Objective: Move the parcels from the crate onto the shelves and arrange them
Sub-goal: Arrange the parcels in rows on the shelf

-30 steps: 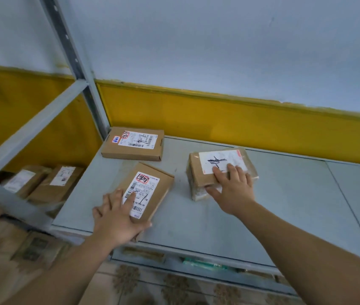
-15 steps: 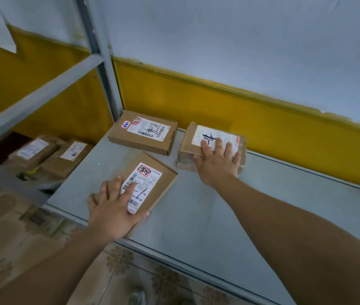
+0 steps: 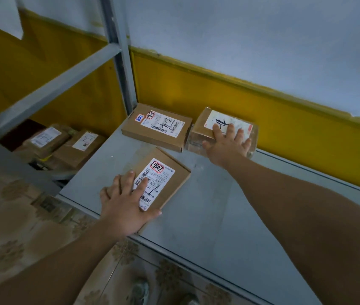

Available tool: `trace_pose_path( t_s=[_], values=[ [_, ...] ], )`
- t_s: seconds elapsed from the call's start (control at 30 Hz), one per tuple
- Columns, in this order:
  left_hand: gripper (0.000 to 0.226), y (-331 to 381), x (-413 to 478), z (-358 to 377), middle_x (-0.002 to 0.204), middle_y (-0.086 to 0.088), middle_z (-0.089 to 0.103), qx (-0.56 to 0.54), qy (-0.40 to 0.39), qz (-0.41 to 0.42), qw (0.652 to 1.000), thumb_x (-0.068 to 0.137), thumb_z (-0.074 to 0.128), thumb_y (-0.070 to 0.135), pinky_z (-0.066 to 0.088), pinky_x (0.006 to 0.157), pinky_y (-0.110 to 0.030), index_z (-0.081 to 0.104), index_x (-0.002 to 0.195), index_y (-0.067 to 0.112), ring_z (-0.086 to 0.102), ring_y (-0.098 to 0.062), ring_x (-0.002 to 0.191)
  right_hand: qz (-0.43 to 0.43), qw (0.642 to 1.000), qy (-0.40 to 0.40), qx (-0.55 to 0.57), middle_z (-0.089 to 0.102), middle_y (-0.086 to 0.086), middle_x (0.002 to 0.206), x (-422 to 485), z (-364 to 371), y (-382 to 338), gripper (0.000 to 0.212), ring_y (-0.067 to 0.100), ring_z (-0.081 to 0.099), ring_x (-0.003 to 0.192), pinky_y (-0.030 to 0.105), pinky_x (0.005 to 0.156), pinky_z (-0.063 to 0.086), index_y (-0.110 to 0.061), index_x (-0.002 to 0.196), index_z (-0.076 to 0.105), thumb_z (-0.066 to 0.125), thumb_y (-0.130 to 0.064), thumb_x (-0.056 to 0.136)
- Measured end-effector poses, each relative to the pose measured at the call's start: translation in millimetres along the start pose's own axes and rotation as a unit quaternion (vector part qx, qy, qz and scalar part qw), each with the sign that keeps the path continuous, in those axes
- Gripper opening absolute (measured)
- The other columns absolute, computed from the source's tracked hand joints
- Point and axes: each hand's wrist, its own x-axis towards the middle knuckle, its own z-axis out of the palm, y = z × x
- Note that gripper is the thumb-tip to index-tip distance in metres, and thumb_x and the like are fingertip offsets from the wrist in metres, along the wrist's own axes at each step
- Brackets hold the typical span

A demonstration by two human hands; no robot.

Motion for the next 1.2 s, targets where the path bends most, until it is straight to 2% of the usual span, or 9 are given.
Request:
trace_pose_path(
  t_s=[0.07, 0.13, 0.2, 0.3, 0.37, 0.5, 0.67, 0.9, 1.2],
  values=[
    [0.115, -0.6, -1.0, -2.1, 0.157, 0.000, -0.027, -0.001, -0.019, 0.011, 1.000, 0.059, 0.024, 0.097, -0.003, 0.113, -0.062, -0.013, 0.150, 0.038, -0.021, -0.036, 0.144, -0.008, 1.000, 0.000, -0.012, -0.010, 0.009, 0.166, -8.6, -2.9, 3.3, 0.079, 0.038, -0.007, 0.152, 0.060, 0.119, 0.000, -0.033, 0.158, 0.001, 0.034, -0.069, 0.095],
    [0.116, -1.6, -2.3, -5.0, 0.156, -0.001, -0.031, -0.006, -0.032, 0.019, 0.999, 0.063, 0.036, 0.094, -0.003, 0.112, -0.063, -0.014, 0.150, 0.037, -0.023, -0.037, 0.143, -0.025, 0.999, 0.033, -0.023, -0.009, 0.008, 0.167, -28.9, -0.4, 8.3, 0.081, 0.033, -0.009, 0.153, 0.054, 0.121, -0.002, -0.028, 0.159, 0.001, 0.037, -0.065, 0.096],
    [0.115, -2.0, -2.1, -8.2, 0.157, -0.001, -0.028, -0.010, -0.032, 0.024, 0.999, 0.065, 0.042, 0.091, 0.001, 0.112, -0.063, -0.012, 0.151, 0.036, -0.018, -0.038, 0.144, -0.032, 0.998, 0.053, 0.003, -0.005, 0.007, 0.167, -57.5, 11.1, 14.9, 0.081, 0.029, -0.006, 0.153, 0.047, 0.122, -0.002, -0.025, 0.159, 0.003, 0.039, -0.062, 0.097],
    [0.111, 7.8, -2.4, -13.3, 0.159, 0.001, -0.020, -0.015, -0.028, 0.047, 0.998, 0.066, 0.042, 0.090, 0.009, 0.113, -0.062, -0.006, 0.151, 0.038, -0.010, -0.038, 0.145, 0.001, 0.997, 0.009, 0.081, -0.001, 0.005, 0.167, -103.3, 38.3, 25.4, 0.080, 0.024, -0.004, 0.153, 0.042, 0.123, 0.002, -0.024, 0.159, 0.004, 0.040, -0.061, 0.098],
    [0.112, 23.7, -4.1, -14.3, 0.159, 0.003, -0.013, -0.019, -0.025, 0.081, 0.996, 0.059, 0.036, 0.093, 0.012, 0.113, -0.059, 0.000, 0.151, 0.040, -0.004, -0.034, 0.145, 0.038, 0.990, -0.024, 0.137, 0.002, 0.004, 0.167, -130.2, 54.8, 31.3, 0.079, 0.023, 0.000, 0.153, 0.040, 0.123, 0.006, -0.023, 0.159, 0.005, 0.039, -0.060, 0.098],
    [0.118, 66.7, -10.1, -15.0, 0.159, 0.006, -0.007, -0.028, -0.035, 0.172, 0.984, 0.046, 0.025, 0.093, 0.016, 0.112, -0.056, 0.006, 0.151, 0.042, 0.001, -0.030, 0.143, 0.143, 0.950, -0.031, 0.277, 0.015, 0.005, 0.165, -171.9, 71.6, 44.9, 0.075, 0.024, 0.014, 0.151, 0.041, 0.122, 0.018, -0.019, 0.159, 0.013, 0.043, -0.055, 0.100],
    [0.110, 135.0, -25.1, -13.5, 0.160, 0.006, -0.003, -0.014, -0.031, 0.258, 0.965, 0.056, 0.037, 0.091, 0.016, 0.111, -0.054, 0.009, 0.151, 0.043, 0.003, -0.028, 0.143, 0.248, 0.894, 0.018, 0.373, 0.025, 0.011, 0.161, -217.3, 70.3, 91.0, 0.070, 0.028, 0.025, 0.147, 0.038, 0.117, 0.022, -0.014, 0.158, 0.019, 0.040, -0.051, 0.102],
    [0.101, 264.7, -80.6, -4.3, 0.159, 0.005, 0.000, 0.049, -0.001, 0.365, 0.930, 0.067, 0.043, 0.088, 0.022, 0.111, -0.052, 0.009, 0.150, 0.041, 0.009, -0.027, 0.142, 0.319, 0.865, 0.078, 0.378, 0.031, 0.009, 0.158, -293.2, 59.9, 206.9, 0.066, 0.028, 0.032, 0.143, 0.040, 0.115, 0.027, -0.019, 0.157, 0.022, 0.039, -0.052, 0.102],
    [0.100, 450.3, -169.6, 30.3, 0.159, 0.000, 0.003, 0.081, 0.016, 0.425, 0.902, 0.070, 0.041, 0.087, 0.023, 0.108, -0.054, 0.009, 0.151, 0.038, 0.012, -0.031, 0.140, 0.344, 0.881, 0.071, 0.317, 0.023, 0.005, 0.162, -402.4, 56.6, 386.8, 0.069, 0.026, 0.025, 0.147, 0.041, 0.118, 0.025, -0.018, 0.158, 0.017, 0.037, -0.054, 0.102]
  ],
)
